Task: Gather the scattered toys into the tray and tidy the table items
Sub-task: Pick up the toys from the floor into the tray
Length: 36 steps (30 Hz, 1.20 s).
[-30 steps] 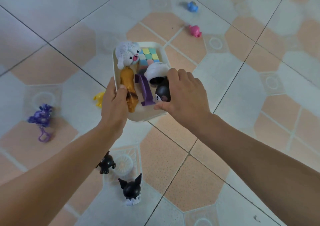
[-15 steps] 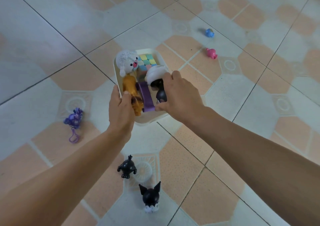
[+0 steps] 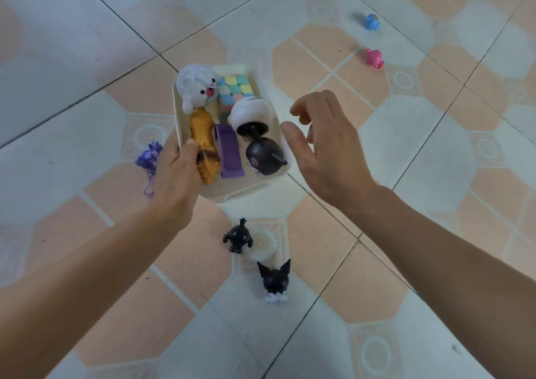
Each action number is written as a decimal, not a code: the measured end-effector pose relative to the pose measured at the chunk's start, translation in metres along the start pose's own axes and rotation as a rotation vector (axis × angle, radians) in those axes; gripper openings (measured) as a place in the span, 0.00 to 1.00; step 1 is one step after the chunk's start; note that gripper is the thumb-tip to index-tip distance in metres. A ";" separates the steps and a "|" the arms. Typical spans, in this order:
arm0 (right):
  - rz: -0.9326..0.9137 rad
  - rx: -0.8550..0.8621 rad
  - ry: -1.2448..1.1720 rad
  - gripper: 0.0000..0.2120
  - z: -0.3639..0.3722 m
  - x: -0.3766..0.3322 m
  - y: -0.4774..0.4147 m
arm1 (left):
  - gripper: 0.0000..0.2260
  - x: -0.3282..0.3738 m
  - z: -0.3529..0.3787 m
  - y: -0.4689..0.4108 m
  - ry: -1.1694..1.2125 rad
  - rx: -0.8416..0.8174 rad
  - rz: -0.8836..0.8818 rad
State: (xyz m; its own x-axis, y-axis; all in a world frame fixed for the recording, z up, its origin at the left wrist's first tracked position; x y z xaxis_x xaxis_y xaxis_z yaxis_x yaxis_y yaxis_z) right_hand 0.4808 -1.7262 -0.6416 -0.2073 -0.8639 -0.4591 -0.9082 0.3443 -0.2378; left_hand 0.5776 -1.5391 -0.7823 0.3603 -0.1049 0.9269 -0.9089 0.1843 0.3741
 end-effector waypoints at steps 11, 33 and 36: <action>0.224 -0.597 0.034 0.18 0.135 0.024 0.107 | 0.09 -0.022 -0.069 0.022 -0.013 0.045 -0.029; -0.031 -0.067 -0.240 0.15 0.023 -0.051 0.022 | 0.10 -0.019 -0.086 0.030 -0.002 0.087 0.001; -0.234 -0.264 -0.211 0.15 0.041 -0.102 0.030 | 0.09 -0.015 -0.075 0.031 0.016 0.050 -0.003</action>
State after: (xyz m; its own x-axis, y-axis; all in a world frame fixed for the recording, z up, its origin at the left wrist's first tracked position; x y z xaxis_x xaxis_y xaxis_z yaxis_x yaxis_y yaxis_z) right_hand 0.4896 -1.6129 -0.6365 0.0700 -0.8036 -0.5911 -0.9898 0.0176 -0.1412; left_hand 0.5596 -1.4589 -0.7819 0.3655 -0.0900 0.9265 -0.9172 0.1350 0.3749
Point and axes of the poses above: each hand's wrist, its own y-axis away from the middle knuckle, its own z-axis out of the palm, x = y × z, the point moved 10 cm from there along -y, towards the middle knuckle, and after that the axes turned 3 degrees about y, right-handed, at the moved point
